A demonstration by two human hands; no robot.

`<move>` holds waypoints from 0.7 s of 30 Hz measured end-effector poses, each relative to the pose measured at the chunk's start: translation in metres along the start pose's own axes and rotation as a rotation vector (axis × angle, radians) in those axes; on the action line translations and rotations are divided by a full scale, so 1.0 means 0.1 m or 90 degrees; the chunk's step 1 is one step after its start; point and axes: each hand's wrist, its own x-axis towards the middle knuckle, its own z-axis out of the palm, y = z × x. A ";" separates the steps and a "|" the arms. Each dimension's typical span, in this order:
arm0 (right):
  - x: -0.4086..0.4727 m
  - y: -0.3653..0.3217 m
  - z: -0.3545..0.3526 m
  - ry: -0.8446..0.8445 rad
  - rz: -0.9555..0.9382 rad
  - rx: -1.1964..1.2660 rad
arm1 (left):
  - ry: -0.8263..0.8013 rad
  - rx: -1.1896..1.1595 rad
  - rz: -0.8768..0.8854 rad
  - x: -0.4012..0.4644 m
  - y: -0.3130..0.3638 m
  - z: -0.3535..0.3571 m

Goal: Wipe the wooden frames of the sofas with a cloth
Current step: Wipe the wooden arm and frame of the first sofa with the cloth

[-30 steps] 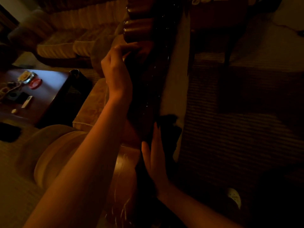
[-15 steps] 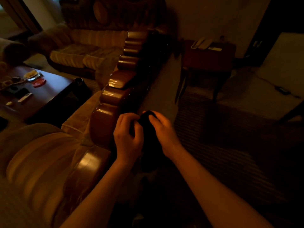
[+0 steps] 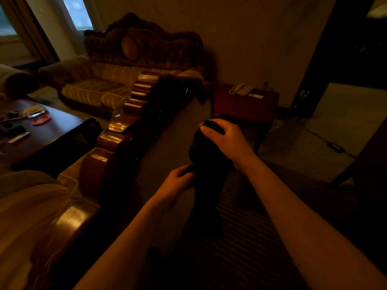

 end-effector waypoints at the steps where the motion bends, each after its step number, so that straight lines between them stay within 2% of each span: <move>1: -0.01 0.08 -0.12 -0.008 -0.010 -0.084 | -0.005 -0.040 -0.021 0.01 0.11 0.05; 4: -0.07 0.33 -0.33 -0.040 0.027 -0.311 | -0.053 -0.116 -0.091 0.01 0.39 0.17; 6: -0.17 0.44 -0.36 0.002 0.101 -0.322 | -0.056 -0.160 -0.122 0.01 0.54 0.23; 8: -0.24 0.47 -0.33 0.021 0.103 -0.273 | -0.047 -0.224 -0.137 0.03 0.66 0.25; 10: -0.26 0.44 -0.27 -0.065 0.077 -0.218 | -0.059 -0.270 -0.149 0.04 0.79 0.21; 12: -0.26 0.35 -0.21 -0.119 0.098 -0.066 | -0.079 -0.317 -0.146 0.02 0.95 0.10; 15: -0.17 0.18 -0.17 -0.095 0.119 0.161 | -0.126 -0.426 -0.080 -0.05 1.18 -0.20; 17: -0.03 0.03 -0.08 -0.074 0.087 0.192 | -0.152 -0.466 -0.042 -0.08 1.32 -0.44; 19: 0.17 -0.17 0.07 -0.016 0.054 0.185 | -0.110 -0.408 -0.005 -0.07 1.44 -0.64; 21: 0.43 -0.36 0.25 0.033 0.019 0.197 | 0.044 -0.217 0.078 0.00 1.54 -0.80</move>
